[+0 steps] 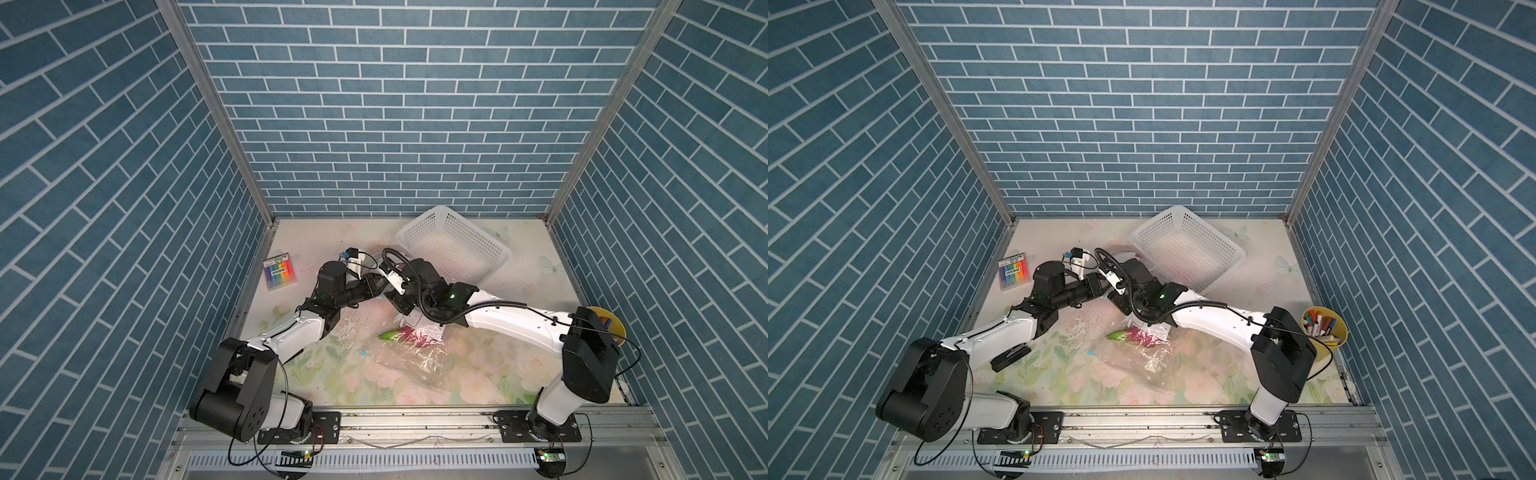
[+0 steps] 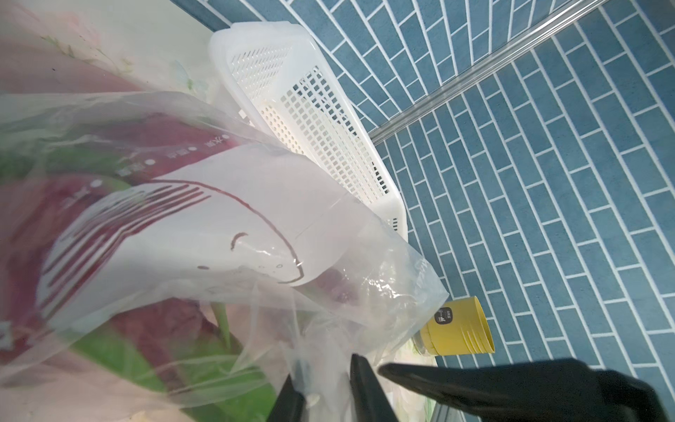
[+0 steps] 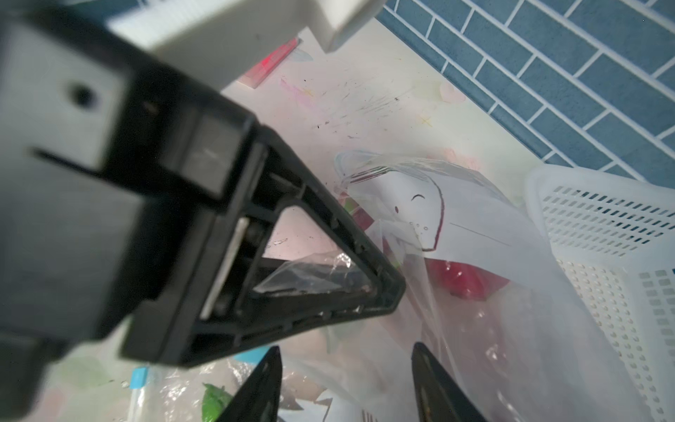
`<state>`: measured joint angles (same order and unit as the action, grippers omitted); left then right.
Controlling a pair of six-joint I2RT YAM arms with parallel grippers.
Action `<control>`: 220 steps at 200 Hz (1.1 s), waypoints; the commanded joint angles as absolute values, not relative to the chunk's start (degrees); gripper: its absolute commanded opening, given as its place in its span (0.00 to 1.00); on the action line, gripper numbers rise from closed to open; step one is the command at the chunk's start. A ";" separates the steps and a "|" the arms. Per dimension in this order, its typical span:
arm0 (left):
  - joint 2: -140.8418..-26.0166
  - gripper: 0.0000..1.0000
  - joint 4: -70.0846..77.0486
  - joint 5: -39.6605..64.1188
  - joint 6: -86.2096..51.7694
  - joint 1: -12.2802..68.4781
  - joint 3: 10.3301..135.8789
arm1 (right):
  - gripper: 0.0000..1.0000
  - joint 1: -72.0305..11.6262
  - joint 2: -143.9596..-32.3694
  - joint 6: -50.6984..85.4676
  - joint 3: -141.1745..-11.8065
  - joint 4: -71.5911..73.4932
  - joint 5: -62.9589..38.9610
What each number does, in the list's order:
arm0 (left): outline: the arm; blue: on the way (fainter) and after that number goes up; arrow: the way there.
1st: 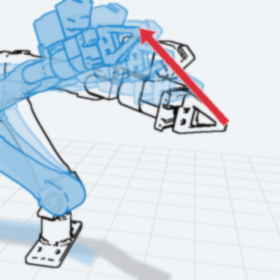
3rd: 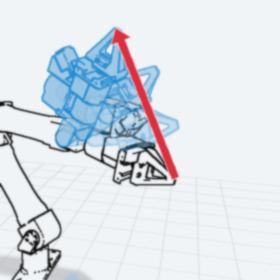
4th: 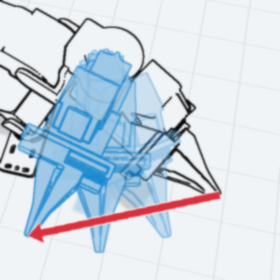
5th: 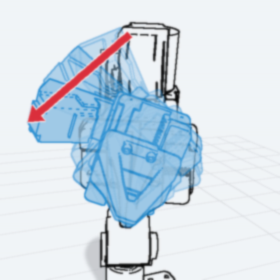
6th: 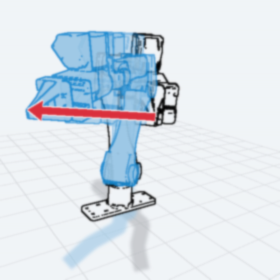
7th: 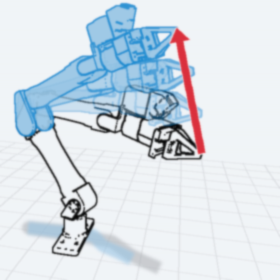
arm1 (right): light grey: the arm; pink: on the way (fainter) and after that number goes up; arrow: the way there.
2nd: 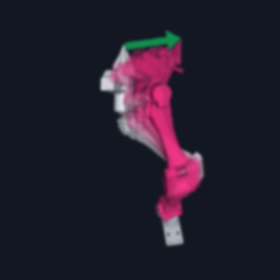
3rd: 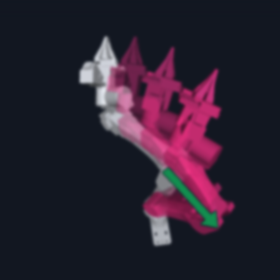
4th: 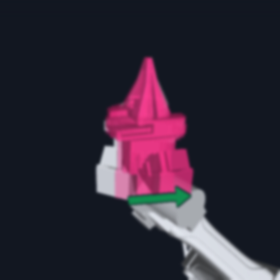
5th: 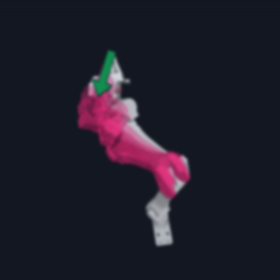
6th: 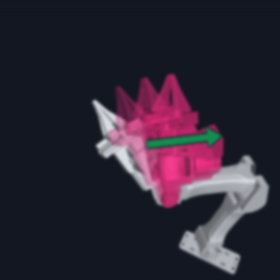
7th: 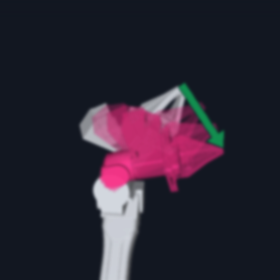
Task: Open the zip-top bag and take out the dragon fruit
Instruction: Pick up the zipper food storage bag at the center of the board.
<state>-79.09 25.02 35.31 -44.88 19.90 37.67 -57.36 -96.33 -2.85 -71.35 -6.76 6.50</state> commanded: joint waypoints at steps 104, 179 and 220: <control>-82.00 0.00 24.64 40.15 -46.70 17.09 39.53 | 0.78 -58.44 -98.19 -9.13 -63.31 7.93 16.93; -82.88 0.00 23.78 43.33 -47.55 16.06 40.41 | 0.78 -58.88 -101.00 -12.68 -62.59 13.05 17.62; -83.33 0.00 24.08 43.83 -47.95 15.12 40.92 | 0.82 -59.14 -102.11 -13.17 -61.76 13.81 19.01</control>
